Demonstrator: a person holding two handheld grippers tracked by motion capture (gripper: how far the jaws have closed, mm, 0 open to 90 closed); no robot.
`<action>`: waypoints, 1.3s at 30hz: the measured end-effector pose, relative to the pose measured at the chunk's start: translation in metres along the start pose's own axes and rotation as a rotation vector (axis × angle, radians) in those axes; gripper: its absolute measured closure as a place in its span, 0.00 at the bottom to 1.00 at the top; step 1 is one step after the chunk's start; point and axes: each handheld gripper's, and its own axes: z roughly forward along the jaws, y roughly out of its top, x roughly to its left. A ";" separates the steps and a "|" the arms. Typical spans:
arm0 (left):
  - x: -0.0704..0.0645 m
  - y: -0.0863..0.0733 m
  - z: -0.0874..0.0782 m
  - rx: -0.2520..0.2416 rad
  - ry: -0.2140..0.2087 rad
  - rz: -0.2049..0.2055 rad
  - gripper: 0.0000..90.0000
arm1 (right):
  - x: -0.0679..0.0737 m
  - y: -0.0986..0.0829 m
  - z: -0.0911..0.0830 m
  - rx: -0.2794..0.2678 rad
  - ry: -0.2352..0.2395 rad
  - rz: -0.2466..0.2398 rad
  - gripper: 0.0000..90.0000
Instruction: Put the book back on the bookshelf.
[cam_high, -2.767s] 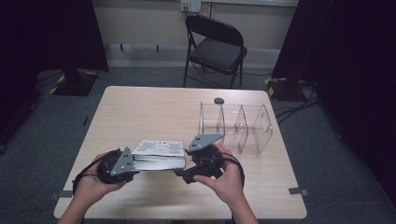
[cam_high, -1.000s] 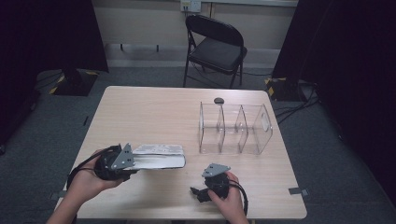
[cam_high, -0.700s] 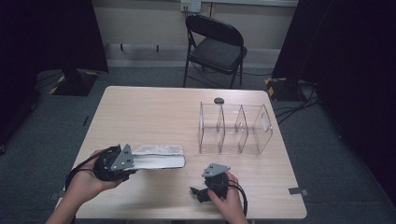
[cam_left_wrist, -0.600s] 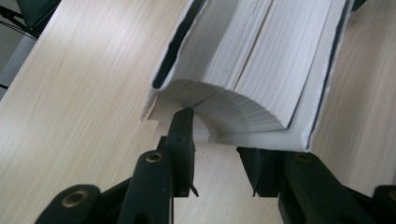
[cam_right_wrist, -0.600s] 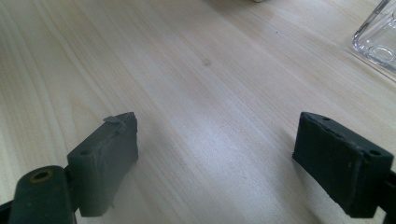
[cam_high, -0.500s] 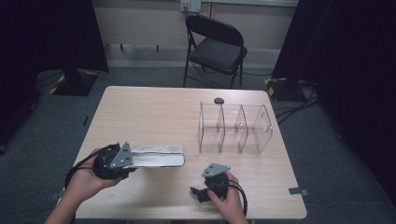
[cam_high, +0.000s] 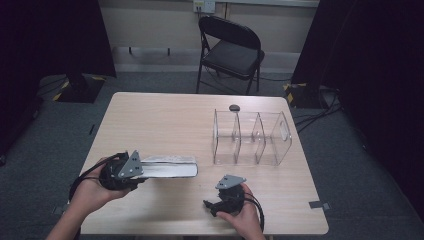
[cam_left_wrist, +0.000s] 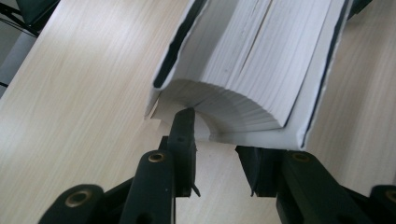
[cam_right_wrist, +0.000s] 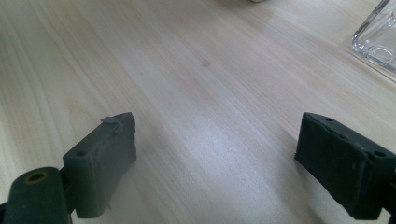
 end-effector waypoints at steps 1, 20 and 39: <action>0.001 0.000 -0.001 0.000 0.000 0.003 0.75 | 0.000 0.000 0.000 -0.001 0.000 0.000 0.12; 0.020 0.002 -0.006 0.035 -0.050 -0.032 0.75 | 0.000 0.000 0.000 0.002 -0.001 0.003 0.13; 0.024 -0.003 -0.010 0.016 -0.062 -0.056 0.83 | 0.003 0.005 -0.001 -0.005 -0.005 0.009 0.23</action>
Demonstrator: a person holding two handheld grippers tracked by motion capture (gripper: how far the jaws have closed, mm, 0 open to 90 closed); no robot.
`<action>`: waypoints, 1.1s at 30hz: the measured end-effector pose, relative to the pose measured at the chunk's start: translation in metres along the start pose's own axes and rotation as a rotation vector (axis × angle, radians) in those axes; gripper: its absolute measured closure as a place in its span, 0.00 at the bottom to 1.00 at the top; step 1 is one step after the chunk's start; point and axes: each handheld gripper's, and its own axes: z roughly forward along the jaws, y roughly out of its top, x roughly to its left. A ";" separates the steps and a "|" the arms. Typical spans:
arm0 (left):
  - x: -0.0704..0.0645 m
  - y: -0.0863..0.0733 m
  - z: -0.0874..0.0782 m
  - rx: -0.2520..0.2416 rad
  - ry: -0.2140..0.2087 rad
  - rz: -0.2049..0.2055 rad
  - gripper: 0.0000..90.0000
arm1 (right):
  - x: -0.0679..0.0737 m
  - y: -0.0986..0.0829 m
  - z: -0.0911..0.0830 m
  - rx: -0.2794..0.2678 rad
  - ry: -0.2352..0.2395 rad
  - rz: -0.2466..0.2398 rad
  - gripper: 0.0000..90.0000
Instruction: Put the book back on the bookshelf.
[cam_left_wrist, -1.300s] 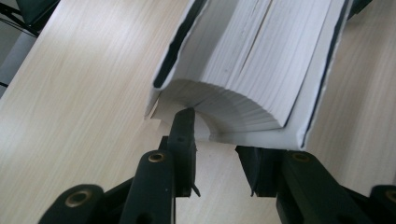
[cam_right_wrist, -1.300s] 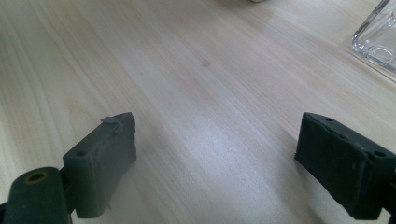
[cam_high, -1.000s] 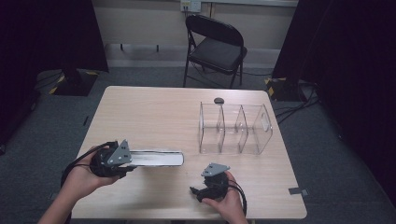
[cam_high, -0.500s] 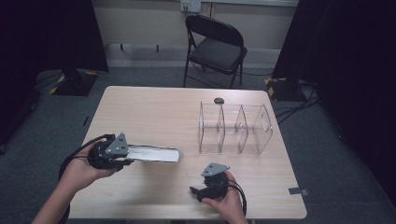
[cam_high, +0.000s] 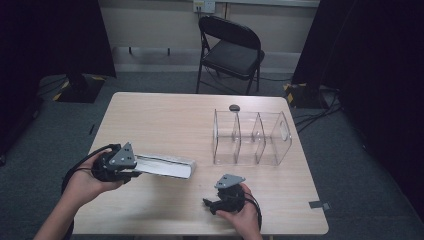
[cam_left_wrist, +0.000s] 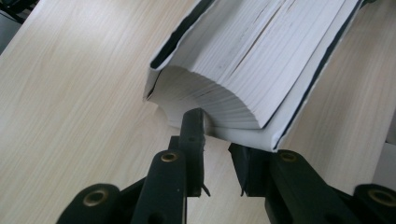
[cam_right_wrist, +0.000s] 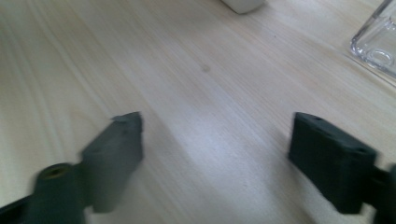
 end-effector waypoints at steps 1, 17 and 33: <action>0.000 0.001 0.000 -0.001 0.001 0.004 0.83 | 0.004 0.005 -0.003 -0.032 -0.008 -0.018 0.23; -0.002 -0.003 0.000 -0.008 -0.008 -0.004 0.82 | 0.022 0.094 -0.028 -0.020 0.024 -0.233 0.24; -0.003 -0.002 0.004 -0.020 -0.001 0.006 0.79 | 0.047 0.145 -0.038 -0.022 0.003 -0.445 0.47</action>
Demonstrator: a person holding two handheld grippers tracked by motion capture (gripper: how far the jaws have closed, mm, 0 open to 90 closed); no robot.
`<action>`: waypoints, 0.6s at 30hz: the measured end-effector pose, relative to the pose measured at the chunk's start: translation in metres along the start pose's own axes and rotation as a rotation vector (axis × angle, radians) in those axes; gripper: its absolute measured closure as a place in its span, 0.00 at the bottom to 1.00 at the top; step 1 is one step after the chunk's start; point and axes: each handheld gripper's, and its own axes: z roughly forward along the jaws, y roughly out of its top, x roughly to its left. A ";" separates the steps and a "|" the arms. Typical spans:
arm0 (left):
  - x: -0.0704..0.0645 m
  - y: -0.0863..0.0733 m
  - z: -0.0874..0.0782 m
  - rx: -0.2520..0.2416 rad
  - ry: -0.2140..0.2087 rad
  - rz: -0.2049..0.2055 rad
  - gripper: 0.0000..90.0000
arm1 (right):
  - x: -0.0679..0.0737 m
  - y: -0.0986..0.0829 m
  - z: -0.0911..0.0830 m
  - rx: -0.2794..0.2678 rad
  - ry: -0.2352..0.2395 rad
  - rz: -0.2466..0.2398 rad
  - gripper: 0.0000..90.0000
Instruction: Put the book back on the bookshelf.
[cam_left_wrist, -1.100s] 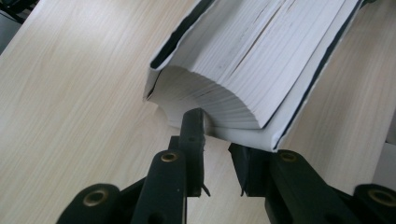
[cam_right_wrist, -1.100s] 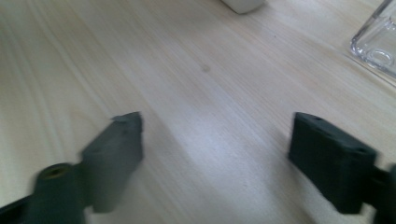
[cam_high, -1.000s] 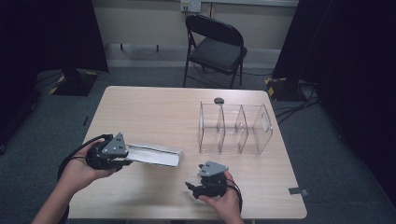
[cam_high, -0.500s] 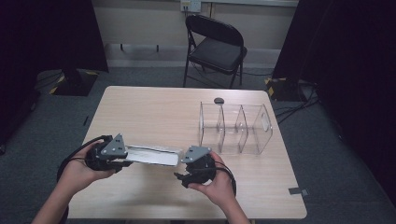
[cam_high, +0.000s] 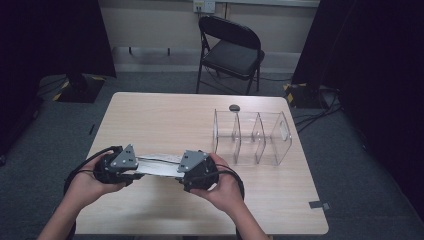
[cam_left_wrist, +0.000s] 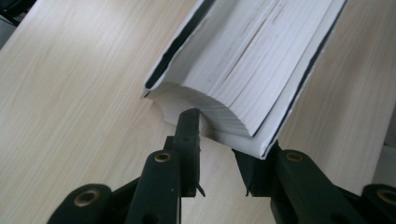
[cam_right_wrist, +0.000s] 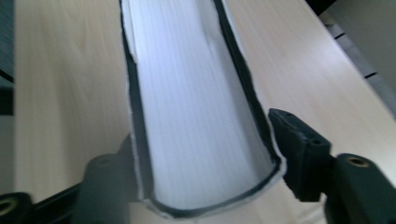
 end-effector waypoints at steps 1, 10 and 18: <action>0.001 0.000 -0.001 -0.006 0.004 -0.005 0.79 | 0.001 0.003 -0.001 0.010 -0.017 -0.023 0.48; 0.005 -0.015 0.005 -0.066 0.045 -0.070 0.45 | -0.001 0.012 -0.005 0.075 0.004 -0.096 0.52; 0.001 -0.038 0.026 -0.091 0.011 -0.133 0.30 | -0.013 0.018 -0.020 0.111 0.066 -0.010 0.54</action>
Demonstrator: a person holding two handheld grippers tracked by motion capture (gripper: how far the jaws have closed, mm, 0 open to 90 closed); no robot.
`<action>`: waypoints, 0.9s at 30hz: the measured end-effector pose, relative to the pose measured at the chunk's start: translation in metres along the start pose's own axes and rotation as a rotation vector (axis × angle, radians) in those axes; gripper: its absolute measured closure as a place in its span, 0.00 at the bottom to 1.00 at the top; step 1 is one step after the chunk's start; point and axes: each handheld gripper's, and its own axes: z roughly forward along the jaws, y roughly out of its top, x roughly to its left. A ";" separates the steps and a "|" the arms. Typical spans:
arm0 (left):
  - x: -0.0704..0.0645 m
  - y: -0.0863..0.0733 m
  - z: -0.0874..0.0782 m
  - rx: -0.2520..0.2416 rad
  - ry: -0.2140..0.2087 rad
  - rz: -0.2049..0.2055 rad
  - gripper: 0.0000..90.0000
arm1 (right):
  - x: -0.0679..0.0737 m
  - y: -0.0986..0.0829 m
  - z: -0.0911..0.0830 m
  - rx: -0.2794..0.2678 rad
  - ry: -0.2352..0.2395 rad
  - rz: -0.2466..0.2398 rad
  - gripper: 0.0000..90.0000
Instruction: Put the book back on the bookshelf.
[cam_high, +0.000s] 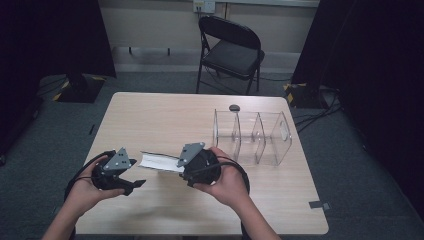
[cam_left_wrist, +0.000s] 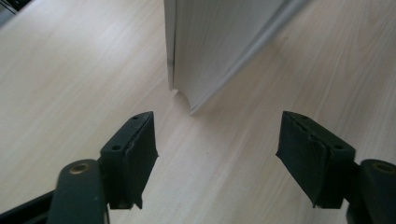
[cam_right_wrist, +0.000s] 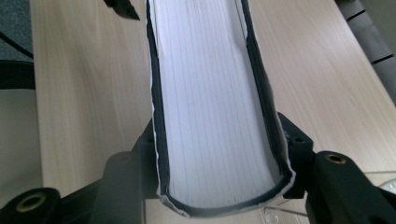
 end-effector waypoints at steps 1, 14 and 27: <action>0.000 -0.004 0.005 -0.003 -0.007 -0.011 0.29 | -0.002 0.000 -0.001 0.004 0.009 0.016 0.54; -0.009 -0.036 0.055 0.030 -0.074 -0.030 0.23 | -0.021 0.000 -0.003 0.015 0.054 0.092 0.53; -0.011 -0.049 0.074 0.009 -0.088 -0.036 0.21 | -0.032 0.003 -0.001 0.038 0.090 0.139 0.53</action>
